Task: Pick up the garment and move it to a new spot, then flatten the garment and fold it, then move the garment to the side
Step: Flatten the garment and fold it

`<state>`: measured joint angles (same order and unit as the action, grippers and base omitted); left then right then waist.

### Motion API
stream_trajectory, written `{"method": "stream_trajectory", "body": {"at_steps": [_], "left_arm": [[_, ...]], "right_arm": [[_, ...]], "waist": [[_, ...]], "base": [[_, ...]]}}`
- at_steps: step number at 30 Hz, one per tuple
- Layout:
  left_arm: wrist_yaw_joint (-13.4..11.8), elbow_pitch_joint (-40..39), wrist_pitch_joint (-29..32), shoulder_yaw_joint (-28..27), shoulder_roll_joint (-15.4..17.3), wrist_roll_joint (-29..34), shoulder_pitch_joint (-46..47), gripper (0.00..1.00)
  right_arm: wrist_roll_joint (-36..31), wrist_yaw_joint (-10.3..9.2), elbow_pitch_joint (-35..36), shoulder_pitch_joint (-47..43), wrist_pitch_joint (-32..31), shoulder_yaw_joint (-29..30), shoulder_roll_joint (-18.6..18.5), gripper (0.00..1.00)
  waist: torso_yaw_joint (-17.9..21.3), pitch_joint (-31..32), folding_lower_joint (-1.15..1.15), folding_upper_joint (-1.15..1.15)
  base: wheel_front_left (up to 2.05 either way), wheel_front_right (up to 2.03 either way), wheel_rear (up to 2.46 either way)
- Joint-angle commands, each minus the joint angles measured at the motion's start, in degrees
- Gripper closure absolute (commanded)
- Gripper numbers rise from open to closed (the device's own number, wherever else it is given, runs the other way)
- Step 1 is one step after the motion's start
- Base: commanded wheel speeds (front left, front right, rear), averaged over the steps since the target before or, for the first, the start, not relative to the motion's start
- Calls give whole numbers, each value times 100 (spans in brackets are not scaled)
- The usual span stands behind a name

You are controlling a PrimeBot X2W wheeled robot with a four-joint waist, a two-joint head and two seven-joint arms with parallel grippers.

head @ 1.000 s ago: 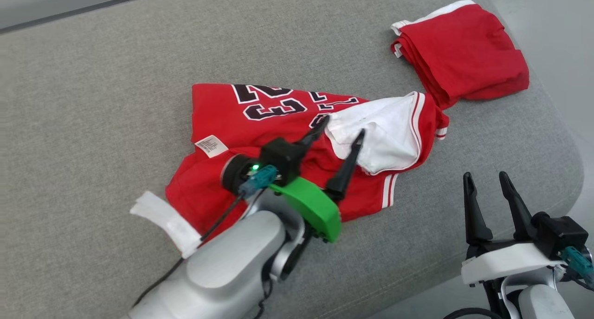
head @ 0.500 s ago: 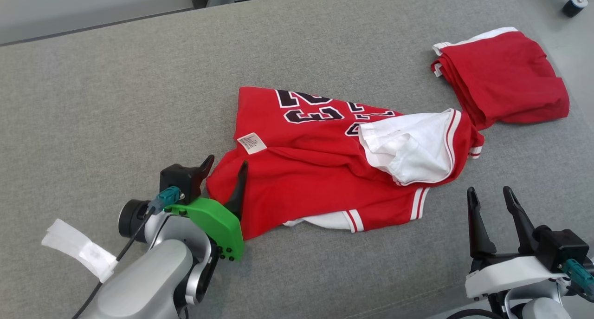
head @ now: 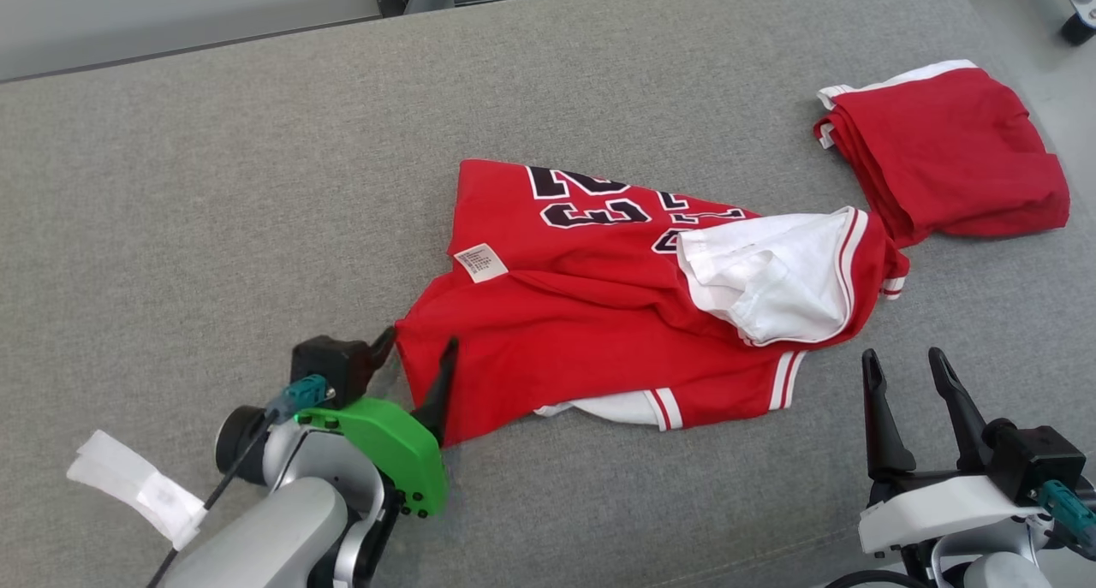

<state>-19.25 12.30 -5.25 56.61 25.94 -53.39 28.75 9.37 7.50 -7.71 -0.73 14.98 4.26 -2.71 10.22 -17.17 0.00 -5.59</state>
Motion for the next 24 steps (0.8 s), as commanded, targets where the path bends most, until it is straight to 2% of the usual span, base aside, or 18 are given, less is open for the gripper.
{"method": "stream_trajectory", "body": {"at_steps": [1,4,11,12,13,14,20,24], "left_arm": [[-43,19,-53,-56,48,-31,-66,0],[-63,72,4,-138,104,-148,-115,0],[152,24,192,-138,94,-345,-138,0],[168,14,188,-143,85,-359,-124,20],[210,-3,136,-166,44,-389,-80,76],[235,-7,116,-171,17,-404,-59,100],[408,32,40,-218,-115,-454,123,100],[391,153,-164,-427,-244,-419,402,100]], "right_arm": [[-33,-2,-10,-21,8,-1,-18,0],[-50,-2,-17,-14,8,-3,-17,0],[-58,-2,-40,-9,8,-6,-17,0],[-56,-2,-41,-5,8,-10,-16,0],[-53,-2,-42,1,8,-14,-17,0],[-52,-2,-43,-1,8,-15,-18,0],[-46,-2,-49,34,8,-23,-17,0],[-37,-2,-62,52,8,-15,-16,0]], "waist": [[6,2,0,1],[16,7,0,1],[45,7,0,1],[49,5,0,1],[54,5,0,1],[57,7,0,1],[90,-6,0,1],[98,-3,0,1]], "base": [[0,0,0],[0,0,0],[0,0,0],[0,0,0],[0,0,0],[0,0,0],[0,0,0],[0,0,0]]}}
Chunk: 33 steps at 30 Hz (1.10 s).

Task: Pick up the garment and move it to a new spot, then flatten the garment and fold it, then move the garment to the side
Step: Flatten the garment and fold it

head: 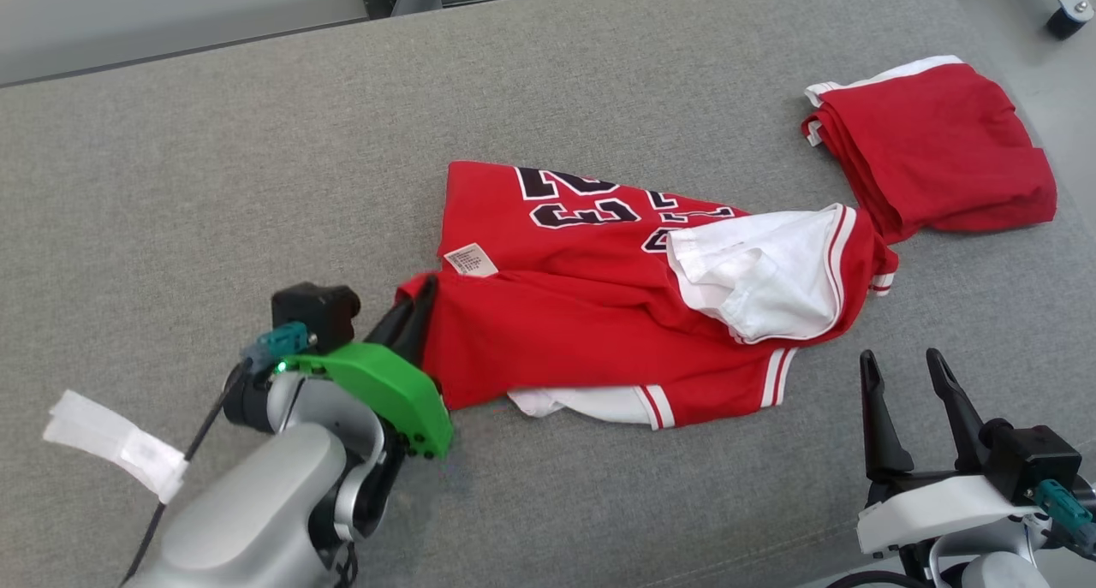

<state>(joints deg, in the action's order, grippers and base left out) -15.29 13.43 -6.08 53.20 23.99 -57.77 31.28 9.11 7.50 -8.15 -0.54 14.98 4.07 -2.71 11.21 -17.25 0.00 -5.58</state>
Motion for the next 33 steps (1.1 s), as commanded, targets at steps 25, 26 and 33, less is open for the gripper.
{"method": "stream_trajectory", "body": {"at_steps": [25,26,33], "left_arm": [[1346,-189,-901,-2249,-934,2361,1111,100],[1514,-312,-902,-2199,-920,2443,715,100],[2086,-512,-905,-1842,-778,2715,-1818,100]], "right_arm": [[0,-2,-91,-88,8,55,-16,0],[2,-2,-92,-114,8,73,-17,0],[-72,-2,-115,-293,8,166,-19,0]], "waist": [[36,267,0,0],[9,288,0,0],[-355,333,0,0]], "base": [[0,0,0],[0,0,0],[0,0,0]]}}
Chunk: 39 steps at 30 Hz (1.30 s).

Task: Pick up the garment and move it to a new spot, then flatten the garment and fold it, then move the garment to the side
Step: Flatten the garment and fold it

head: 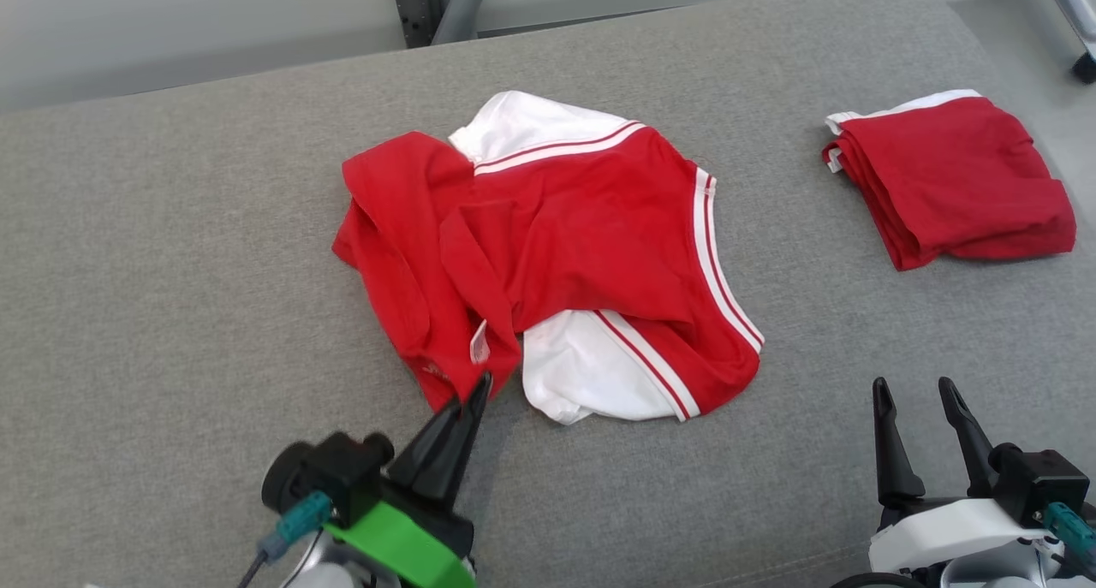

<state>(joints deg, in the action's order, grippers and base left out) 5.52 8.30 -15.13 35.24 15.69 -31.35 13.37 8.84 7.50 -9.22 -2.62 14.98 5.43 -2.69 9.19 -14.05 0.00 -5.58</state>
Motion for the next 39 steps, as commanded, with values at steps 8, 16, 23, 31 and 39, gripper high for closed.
{"method": "stream_trajectory", "body": {"at_steps": [8,16,23,31,39], "left_arm": [[134,451,1,-510,-238,493,-1156,100],[200,1008,1,-806,-472,865,-1353,100],[205,1282,1,-499,-552,384,-1274,0],[206,1564,0,-262,-454,-260,-973,0],[206,1659,37,128,-159,-1301,-552,0]], "right_arm": [[-140,-2,8,-73,8,60,-20,0],[-205,-2,-14,-51,8,17,-19,0],[-219,-2,-29,-80,8,-28,-20,0],[-254,-2,-32,-105,8,-17,-20,0],[-232,-2,-40,-79,8,-56,-20,0]], "waist": [[-710,17,0,0],[-990,38,0,0],[-997,15,0,0],[-929,7,0,0],[-818,17,0,0]], "base": [[0,0,0],[0,0,0],[0,0,0],[0,0,0],[0,0,0]]}}
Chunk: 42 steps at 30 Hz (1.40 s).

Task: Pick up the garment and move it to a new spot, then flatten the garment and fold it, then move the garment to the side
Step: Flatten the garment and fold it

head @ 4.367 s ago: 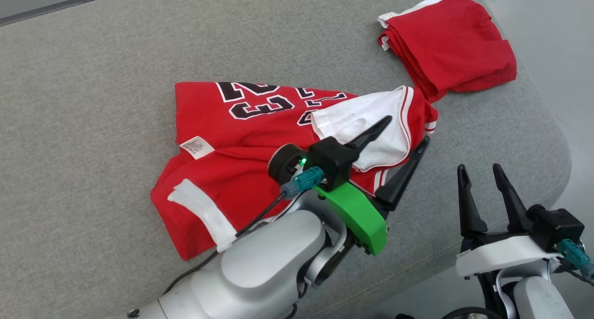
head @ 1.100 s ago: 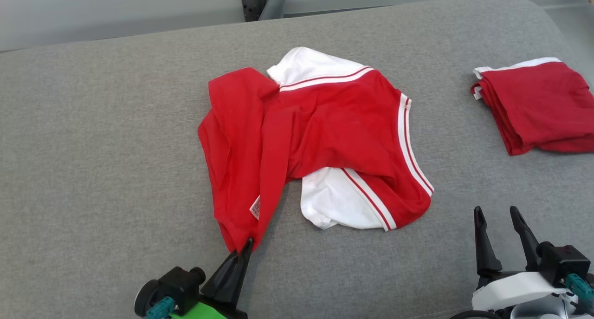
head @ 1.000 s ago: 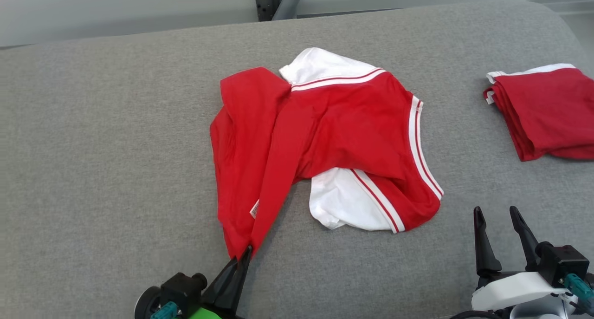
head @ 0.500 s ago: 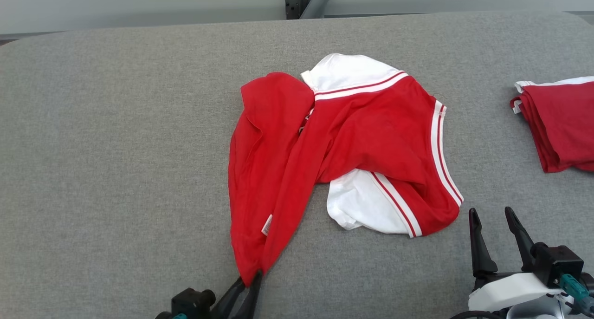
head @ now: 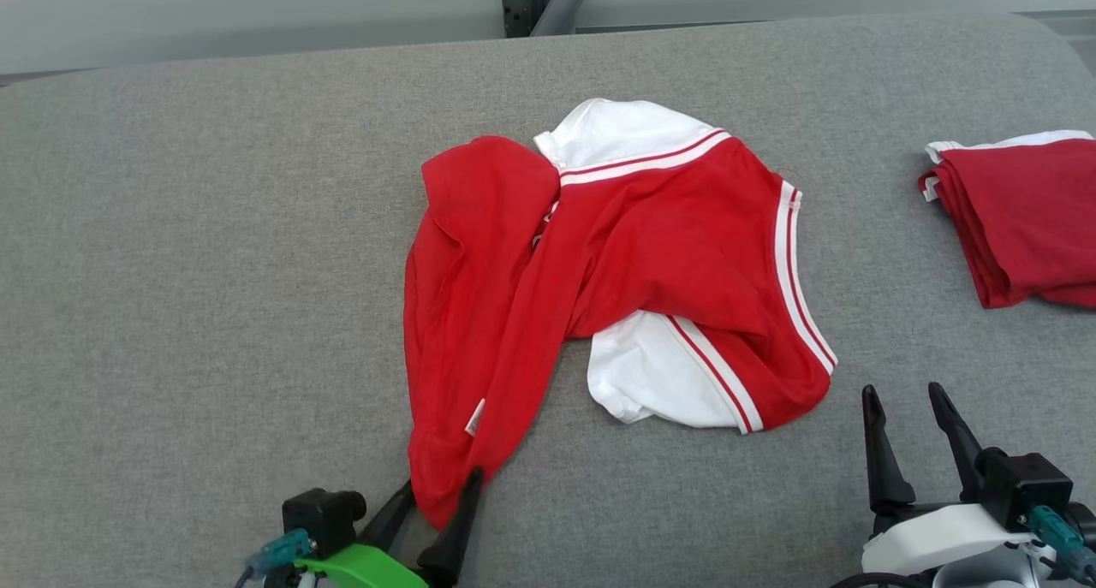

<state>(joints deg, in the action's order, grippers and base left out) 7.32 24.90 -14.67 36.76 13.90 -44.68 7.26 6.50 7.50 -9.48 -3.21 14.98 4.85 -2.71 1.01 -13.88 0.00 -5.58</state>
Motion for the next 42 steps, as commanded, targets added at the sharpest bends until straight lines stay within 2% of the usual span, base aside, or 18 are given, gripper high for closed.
{"method": "stream_trajectory", "body": {"at_steps": [1,12,17,20,21,22,23,25,34,42], "left_arm": [[26,-23,35,8,72,-128,100,0],[26,-817,763,167,747,-1536,473,0],[26,-929,1036,248,953,-1829,492,0],[26,-872,1130,329,1011,-1803,483,18],[26,-856,1137,342,1030,-1777,485,29],[20,-843,1144,352,1045,-1736,493,47],[-1,-832,1111,355,1055,-1701,507,55],[-43,-806,1035,340,1071,-1631,536,100],[-96,-873,597,68,1145,-1507,794,100],[-185,-1194,135,-624,1420,-1441,1185,100]], "right_arm": [[7,-2,-16,-27,8,0,-17,0],[16,-2,-29,-31,8,-31,-17,0],[43,-2,-44,-10,8,-53,-18,0],[63,-2,-35,9,8,-45,-17,0],[69,-2,-29,5,8,-40,-17,0],[73,-2,-24,0,8,-33,-17,0],[72,-2,-18,-8,8,-23,-17,0],[74,-2,-8,-13,8,-10,-17,0],[79,-2,-1,0,8,15,-17,0],[47,-3,26,8,8,55,-17,0]], "waist": [[6,0,0,0],[107,8,0,0],[169,7,0,0],[210,-6,0,0],[221,-9,0,0],[231,-14,0,0],[237,-21,0,0],[242,-33,0,0],[221,-48,0,0],[159,-64,0,0]], "base": [[0,0,0],[0,0,0],[0,0,0],[0,0,0],[0,0,0],[0,0,0],[0,0,0],[0,0,0],[0,0,0],[0,0,0]]}}
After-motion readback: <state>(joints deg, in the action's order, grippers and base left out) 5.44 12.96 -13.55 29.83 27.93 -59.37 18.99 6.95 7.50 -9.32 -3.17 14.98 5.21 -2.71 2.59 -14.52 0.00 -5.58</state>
